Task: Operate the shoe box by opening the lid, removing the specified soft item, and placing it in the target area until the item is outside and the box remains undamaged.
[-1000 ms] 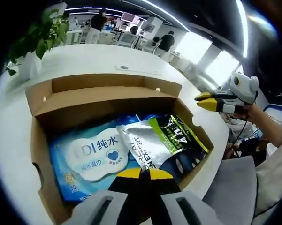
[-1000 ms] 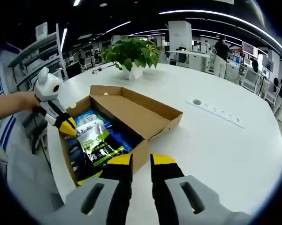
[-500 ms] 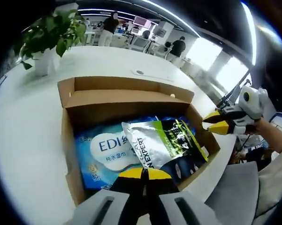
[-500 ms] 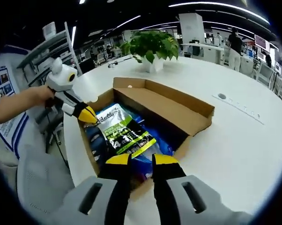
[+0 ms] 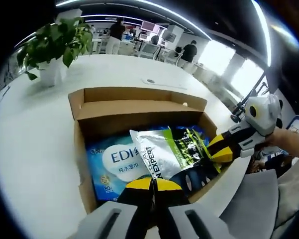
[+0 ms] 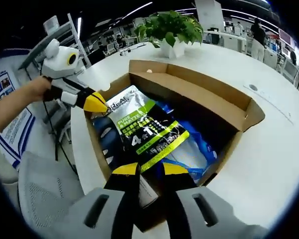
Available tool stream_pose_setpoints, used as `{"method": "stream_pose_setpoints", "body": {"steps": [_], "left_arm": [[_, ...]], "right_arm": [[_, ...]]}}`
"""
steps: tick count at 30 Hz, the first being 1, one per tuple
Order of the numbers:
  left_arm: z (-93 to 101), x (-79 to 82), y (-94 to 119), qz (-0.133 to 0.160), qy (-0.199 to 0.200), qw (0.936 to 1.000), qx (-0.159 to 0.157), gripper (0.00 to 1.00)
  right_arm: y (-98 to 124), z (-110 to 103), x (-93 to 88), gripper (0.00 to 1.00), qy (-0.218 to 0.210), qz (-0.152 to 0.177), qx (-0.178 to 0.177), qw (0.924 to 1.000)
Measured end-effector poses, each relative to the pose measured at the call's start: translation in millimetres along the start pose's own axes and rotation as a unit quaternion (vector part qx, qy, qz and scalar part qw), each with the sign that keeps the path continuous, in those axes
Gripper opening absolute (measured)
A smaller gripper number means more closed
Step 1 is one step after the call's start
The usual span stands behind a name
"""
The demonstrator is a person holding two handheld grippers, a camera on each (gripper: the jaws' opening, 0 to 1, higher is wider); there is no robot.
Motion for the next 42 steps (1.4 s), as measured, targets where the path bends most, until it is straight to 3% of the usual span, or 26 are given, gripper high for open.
{"method": "stream_pose_setpoints", "body": {"steps": [5, 9, 14, 23, 32, 42], "left_arm": [[1.1, -1.6, 0.1, -0.001, -0.006, 1.0000, 0.002, 0.00], [5.0, -3.7, 0.1, -0.002, -0.008, 1.0000, -0.003, 0.00], [9.5, 0.6, 2.9, 0.008, -0.011, 0.9999, -0.003, 0.00], [32.3, 15.9, 9.4, 0.024, -0.016, 0.9996, -0.005, 0.00], [70.0, 32.5, 0.0, 0.036, -0.028, 0.9986, -0.025, 0.00], [107.3, 34.9, -23.3, 0.034, -0.024, 0.9979, -0.049, 0.00]], "right_arm": [[-0.2, 1.0, 4.7, 0.13, -0.017, 0.009, 0.000, 0.9998], [1.8, 1.5, 11.3, 0.05, -0.037, 0.030, -0.002, 0.9989], [5.7, 2.6, 15.5, 0.03, -0.046, 0.040, -0.015, 0.9980], [35.9, 16.6, 29.4, 0.00, -0.102, 0.085, -0.039, 0.9904], [71.5, 35.8, 23.3, 0.00, -0.145, 0.099, -0.062, 0.9825], [106.4, 60.3, 2.5, 0.00, -0.178, 0.096, -0.095, 0.9747]]}}
Point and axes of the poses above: the point that each gripper's makers call its tool centre point, and the gripper's own axes: y roughly backward along the fingers, z roughly to its right, x roughly out of its top, the point moved 1 cm from there along y, roughly backward along the fingers, and after that the axes turned 10 degrees about y, right-handed, at the moved point
